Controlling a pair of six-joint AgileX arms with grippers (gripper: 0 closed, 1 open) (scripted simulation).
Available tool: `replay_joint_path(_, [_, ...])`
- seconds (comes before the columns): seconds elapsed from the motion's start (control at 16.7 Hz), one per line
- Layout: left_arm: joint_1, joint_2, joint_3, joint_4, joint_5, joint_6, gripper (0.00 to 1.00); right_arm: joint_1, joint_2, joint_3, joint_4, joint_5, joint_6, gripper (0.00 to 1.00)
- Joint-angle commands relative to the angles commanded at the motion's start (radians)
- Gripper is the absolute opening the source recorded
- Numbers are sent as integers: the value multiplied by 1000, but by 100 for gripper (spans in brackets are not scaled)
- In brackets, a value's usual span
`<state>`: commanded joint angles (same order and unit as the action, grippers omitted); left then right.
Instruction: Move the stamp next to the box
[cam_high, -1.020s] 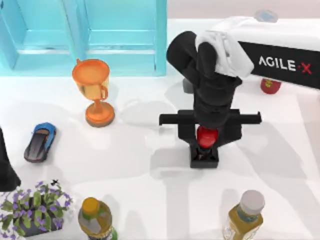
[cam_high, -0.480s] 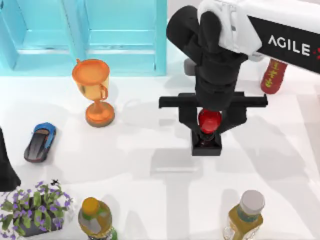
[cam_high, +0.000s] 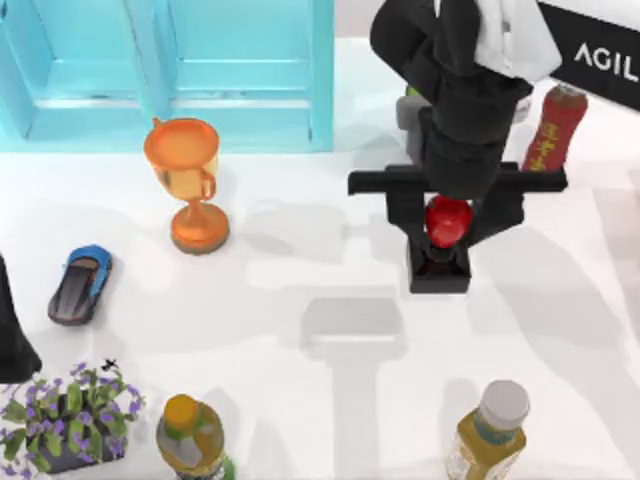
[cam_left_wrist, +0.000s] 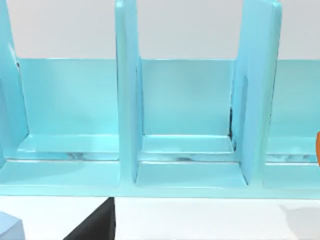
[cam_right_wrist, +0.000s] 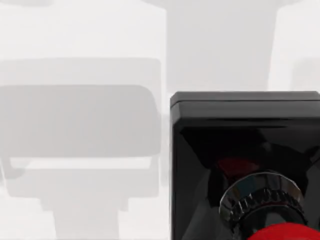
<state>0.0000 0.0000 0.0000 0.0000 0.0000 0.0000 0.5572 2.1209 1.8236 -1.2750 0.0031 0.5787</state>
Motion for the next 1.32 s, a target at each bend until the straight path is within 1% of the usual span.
replay_joint_path(0.18, [0, 0, 0, 0, 0, 0, 100, -135, -43, 27, -71, 2, -139, 0])
replay_joint_path(0.42, [0, 0, 0, 0, 0, 0, 100, -356, -111, 63, -181, 0, -361, 0])
replay_joint_path(0.6, [0, 0, 0, 0, 0, 0, 100, -462, -151, 83, -238, -3, -468, 0])
replay_joint_path(1.02, [0, 0, 0, 0, 0, 0, 100, -478, -157, 68, -233, -1, -481, 0])
replay_joint_path(1.14, [0, 0, 0, 0, 0, 0, 100, -478, -162, 16, -180, -1, -481, 0])
replay_joint_path(1.32, [0, 0, 0, 0, 0, 0, 100, -475, -169, -117, -67, -1, -483, 0])
